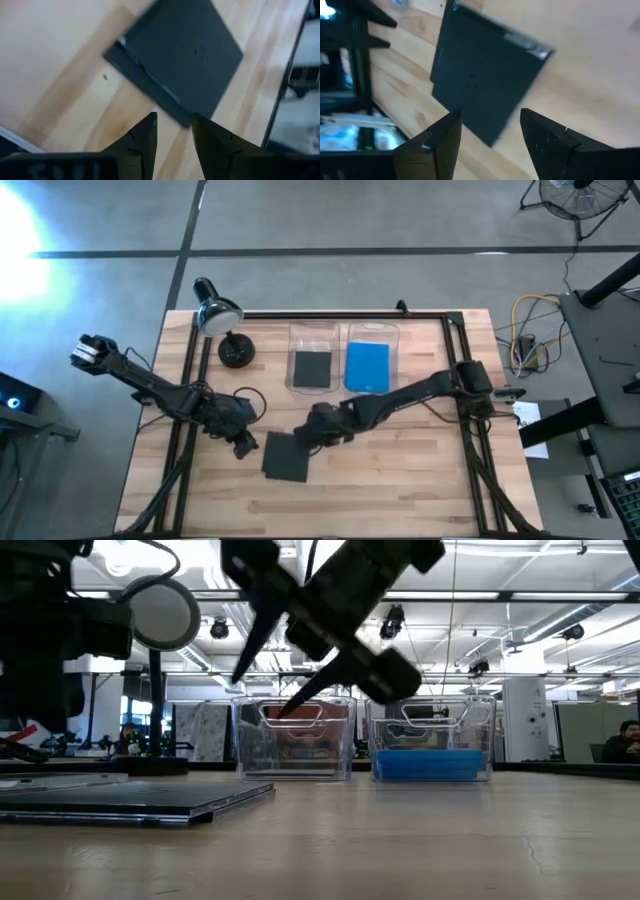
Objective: Pick & place jewel cases by type
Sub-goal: Put the black CD case into the left transparent bin
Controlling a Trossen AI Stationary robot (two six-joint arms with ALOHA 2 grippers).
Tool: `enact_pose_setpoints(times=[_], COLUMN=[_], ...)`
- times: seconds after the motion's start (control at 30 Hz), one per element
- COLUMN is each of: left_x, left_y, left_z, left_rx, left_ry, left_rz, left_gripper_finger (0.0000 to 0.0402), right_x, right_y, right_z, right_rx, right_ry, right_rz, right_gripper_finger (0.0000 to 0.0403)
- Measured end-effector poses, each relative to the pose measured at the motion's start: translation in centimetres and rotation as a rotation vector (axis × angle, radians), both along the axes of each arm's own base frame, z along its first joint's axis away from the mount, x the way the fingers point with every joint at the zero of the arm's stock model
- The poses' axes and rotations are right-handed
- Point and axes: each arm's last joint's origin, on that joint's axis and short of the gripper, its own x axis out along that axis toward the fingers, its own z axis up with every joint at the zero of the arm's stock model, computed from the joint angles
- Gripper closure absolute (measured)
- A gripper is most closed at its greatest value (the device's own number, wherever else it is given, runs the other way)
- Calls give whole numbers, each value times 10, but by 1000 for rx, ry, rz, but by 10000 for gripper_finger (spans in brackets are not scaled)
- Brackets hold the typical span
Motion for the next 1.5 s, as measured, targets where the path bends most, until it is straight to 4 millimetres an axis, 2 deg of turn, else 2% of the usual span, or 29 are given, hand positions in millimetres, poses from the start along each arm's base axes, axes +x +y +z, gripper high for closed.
enact_pose_setpoints(times=[0.2, 0.4, 0.57, 0.7, 0.9, 1.23, 1.5], left_x=[3, 16, 27, 31, 36, 37, 46], left_y=[-4, -8, -13, -15, -18, -19, -23], left_z=[-11, -18, -35, -48, -52, -51, -42], left_rx=[-41, -64, -54, -68, -70, -66, -118], left_ry=[17, -8, 27, 94, 127, 110, 53], left_rz=[-62, -6, 3, 16, 3, -18, -17], left_gripper_finger=[298, 298, 298, 298, 298, 298, 298], right_x=[9, 2, -5, 2, 13, 11, 9], right_y=[13, 31, 36, 38, 39, 38, 36], right_z=[-39, -41, -45, -57, -71, -62, -62], right_rx=[57, 38, -7, 8, 21, -18, -21], right_ry=[35, 52, 77, 18, -59, -81, -54], right_rz=[-60, -30, -53, -52, -68, -25, -24], right_gripper_finger=[206, 206, 206, 206, 207, 207, 206])
